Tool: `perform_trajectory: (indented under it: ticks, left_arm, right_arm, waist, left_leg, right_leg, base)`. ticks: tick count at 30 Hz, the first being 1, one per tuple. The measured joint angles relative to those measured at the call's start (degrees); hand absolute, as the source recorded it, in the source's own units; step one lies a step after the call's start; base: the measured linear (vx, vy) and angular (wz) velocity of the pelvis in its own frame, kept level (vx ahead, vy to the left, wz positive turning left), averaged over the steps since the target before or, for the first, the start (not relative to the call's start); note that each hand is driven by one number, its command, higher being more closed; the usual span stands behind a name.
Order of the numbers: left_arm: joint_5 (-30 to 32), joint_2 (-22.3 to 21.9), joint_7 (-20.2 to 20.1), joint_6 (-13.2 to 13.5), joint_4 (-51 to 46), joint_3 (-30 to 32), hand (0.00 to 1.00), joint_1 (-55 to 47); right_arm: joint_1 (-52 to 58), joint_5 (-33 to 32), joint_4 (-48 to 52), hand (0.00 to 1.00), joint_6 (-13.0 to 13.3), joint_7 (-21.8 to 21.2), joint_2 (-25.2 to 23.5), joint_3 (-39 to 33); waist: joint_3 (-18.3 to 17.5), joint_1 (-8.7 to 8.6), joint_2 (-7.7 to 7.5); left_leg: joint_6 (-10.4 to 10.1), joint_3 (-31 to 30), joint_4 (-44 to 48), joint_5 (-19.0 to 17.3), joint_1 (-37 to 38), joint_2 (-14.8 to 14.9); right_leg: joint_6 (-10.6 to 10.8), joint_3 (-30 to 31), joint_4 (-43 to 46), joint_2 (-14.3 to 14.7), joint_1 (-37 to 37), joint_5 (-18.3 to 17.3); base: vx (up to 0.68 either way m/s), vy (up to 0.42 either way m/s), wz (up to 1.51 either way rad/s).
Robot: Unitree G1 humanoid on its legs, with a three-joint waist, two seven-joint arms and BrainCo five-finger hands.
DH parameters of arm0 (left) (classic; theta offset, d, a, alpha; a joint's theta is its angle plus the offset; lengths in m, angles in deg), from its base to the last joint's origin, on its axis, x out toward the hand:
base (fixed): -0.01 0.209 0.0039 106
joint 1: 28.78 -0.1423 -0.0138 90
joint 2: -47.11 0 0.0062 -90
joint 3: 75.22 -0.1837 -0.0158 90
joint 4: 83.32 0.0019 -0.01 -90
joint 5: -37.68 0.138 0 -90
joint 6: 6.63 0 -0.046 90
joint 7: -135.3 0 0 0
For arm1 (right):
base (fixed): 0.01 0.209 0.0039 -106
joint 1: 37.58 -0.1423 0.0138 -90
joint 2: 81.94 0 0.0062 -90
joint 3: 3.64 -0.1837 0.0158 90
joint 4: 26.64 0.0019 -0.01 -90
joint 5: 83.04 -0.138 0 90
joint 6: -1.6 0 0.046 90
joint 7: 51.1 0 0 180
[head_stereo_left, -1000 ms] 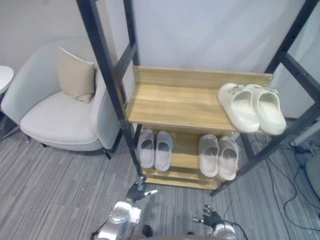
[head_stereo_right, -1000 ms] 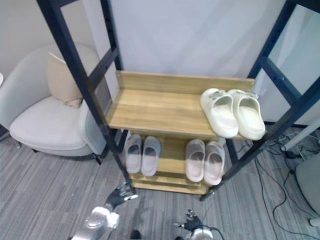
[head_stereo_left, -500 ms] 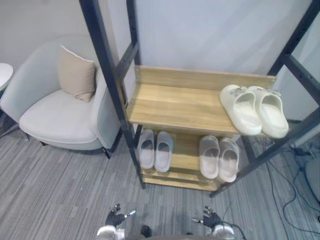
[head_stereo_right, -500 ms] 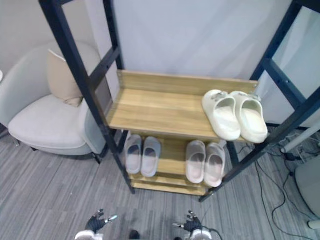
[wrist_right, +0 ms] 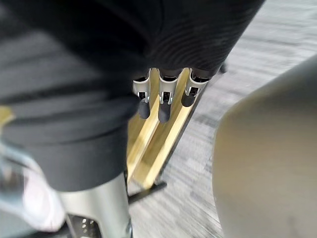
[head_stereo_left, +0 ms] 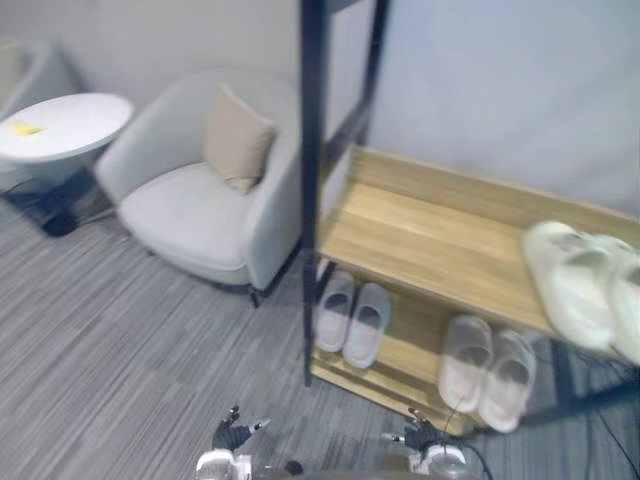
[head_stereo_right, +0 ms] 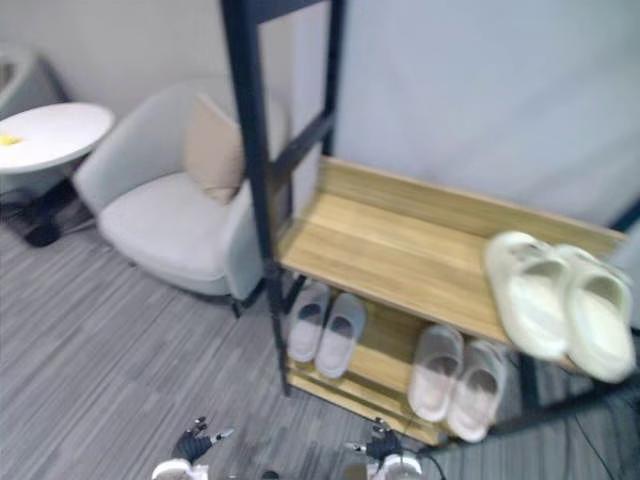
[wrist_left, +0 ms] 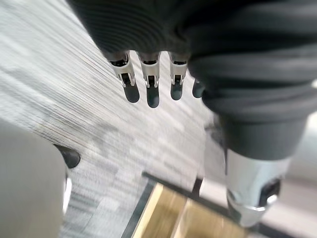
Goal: Organize the slippers on the shoe rack
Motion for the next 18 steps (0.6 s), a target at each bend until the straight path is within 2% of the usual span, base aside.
perform_trajectory:
  ticks: [1,2,4,5,7,9,10,11,13,14,15,16,18]
  left_arm:
    - [0.0,0.2,0.0,0.0,0.5,0.0,0.0,0.5]
    - [0.0,-0.1,0.2,0.1,0.9,0.1,0.0,0.7]
    - [0.4,-1.1,0.7,0.0,2.8,0.0,0.0,2.0]
    - [0.9,-1.4,0.8,0.0,3.1,0.0,0.0,2.2]
    - [1.0,-1.4,0.9,0.0,3.7,-0.1,0.0,2.8]
    - [1.0,-1.1,1.0,-0.1,3.7,-0.1,0.0,3.7]
    - [1.0,-0.8,1.1,0.0,3.6,-0.3,0.0,4.2]
    - [1.1,-0.3,1.1,-0.3,3.8,-1.0,0.0,5.1]
    - [2.1,-0.2,1.1,-0.4,3.7,-2.1,0.0,5.6]
    - [2.2,-0.9,1.1,-0.4,3.7,-2.4,0.0,5.6]
    - [2.2,-1.2,1.1,-0.4,3.4,-2.4,0.0,5.8]
    - [2.8,-1.2,1.1,-0.2,3.4,-2.8,0.0,6.2]
    - [3.9,-1.0,1.1,-0.4,3.4,-4.5,0.0,6.4]
  right_arm:
    - [-0.4,0.0,-0.2,0.0,-0.1,0.0,-0.1,0.0]
    - [-0.7,0.0,-0.2,0.0,-0.1,0.0,-0.1,0.0]
    - [-1.9,0.0,-0.2,0.0,-0.1,0.1,0.1,0.0]
    - [-1.9,0.0,-0.1,0.0,-0.1,0.2,0.3,0.1]
    - [-2.0,0.0,-0.1,0.0,-0.1,0.6,0.5,0.1]
    - [-2.6,0.0,-0.1,0.0,-0.1,0.8,0.4,0.1]
    - [-3.1,0.0,-0.1,0.0,0.0,0.9,0.3,0.0]
    - [-3.7,0.0,0.1,0.0,0.0,1.3,0.3,0.1]
    - [-3.9,-0.1,0.3,0.0,-0.1,1.9,0.3,0.1]
    - [-3.9,-0.2,0.4,0.0,-0.1,1.9,0.4,0.1]
    - [-4.1,-0.2,0.7,0.0,-0.1,2.0,0.4,0.0]
    - [-4.3,-0.2,1.9,0.0,-0.2,1.9,0.1,-0.2]
    - [-3.7,-0.2,2.2,0.0,-0.1,1.9,-0.2,-0.3]
  waist:
    - [0.3,0.05,-0.04]
    - [0.2,0.3,0.62]
    - [0.9,0.48,2.91]
    - [0.9,0.48,3.37]
    - [1.1,0.52,3.63]
    - [2.0,0.52,3.55]
    - [2.8,0.27,2.81]
    - [3.0,-0.51,2.75]
    - [3.7,-1.29,2.75]
    - [3.4,-1.88,3.45]
    - [3.5,-1.82,4.05]
    - [4.1,-1.79,3.63]
    - [4.0,-2.24,3.48]
  left_leg:
    - [-0.8,-1.8,1.1,-0.5,-0.8,-0.4]
    - [-1.2,-2.6,1.3,-0.6,-1.8,0.1]
    - [-2.5,-5.8,1.1,0.2,-3.9,1.6]
    - [-3.0,-7.2,1.0,0.5,-4.5,2.1]
    - [-4.8,-10.4,0.8,1.6,-6.2,2.8]
    - [-5.3,-8.7,0.4,4.2,-8.5,3.0]
    - [-1.9,2.6,-0.2,4.3,-9.3,4.3]
    - [1.2,17.7,4.5,2.1,-11.7,6.3]
    - [2.6,38.9,14.0,-2.7,-12.4,11.4]
    - [2.0,43.5,15.4,-4.5,-12.1,12.5]
    - [2.7,45.1,15.9,-5.3,-12.3,12.4]
    - [2.8,44.0,15.0,-5.3,-12.4,10.7]
    - [3.8,41.5,10.6,-4.9,-11.4,7.5]
  right_leg:
    - [1.4,-1.1,-2.6,-0.5,1.4,-1.0]
    - [1.6,-2.7,-5.1,-0.5,2.3,-1.2]
    - [0.5,-7.2,-9.1,0.8,3.5,-0.3]
    - [0.2,-8.6,-9.7,1.3,3.7,-0.1]
    - [-0.5,-13.0,-10.7,2.2,4.5,0.3]
    - [-0.9,-16.9,-10.9,2.0,4.6,0.4]
    - [-1.9,-19.9,-11.5,1.4,4.4,0.8]
    - [-2.0,-22.8,-11.1,0.4,4.2,0.8]
    - [-1.8,-26.8,-10.4,-1.2,5.1,0.7]
    - [-1.0,-28.7,-9.6,-1.6,5.4,0.2]
    - [-0.2,-29.4,-8.5,-1.6,5.5,-0.6]
    - [0.2,-30.6,-8.6,-2.2,6.2,-1.9]
    - [0.4,-32.8,-10.8,-3.0,8.5,-1.8]
  base:
    - [0.04,-0.314,0.79]
    - [0.01,-0.255,0.65]
    - [-0.02,-0.196,0.7]
    - [-0.03,-0.17,1.01]
    - [-0.01,-0.138,1.11]
    - [-0.03,-0.064,1.02]
    - [-0.07,-0.012,1.17]
    - [-0.08,-0.007,1.18]
    - [-0.04,0.033,1.23]
    - [0.0,0.147,1.1]
    - [-0.02,0.201,1.06]
    - [-0.03,0.169,0.89]
    - [-0.03,0.135,1.12]
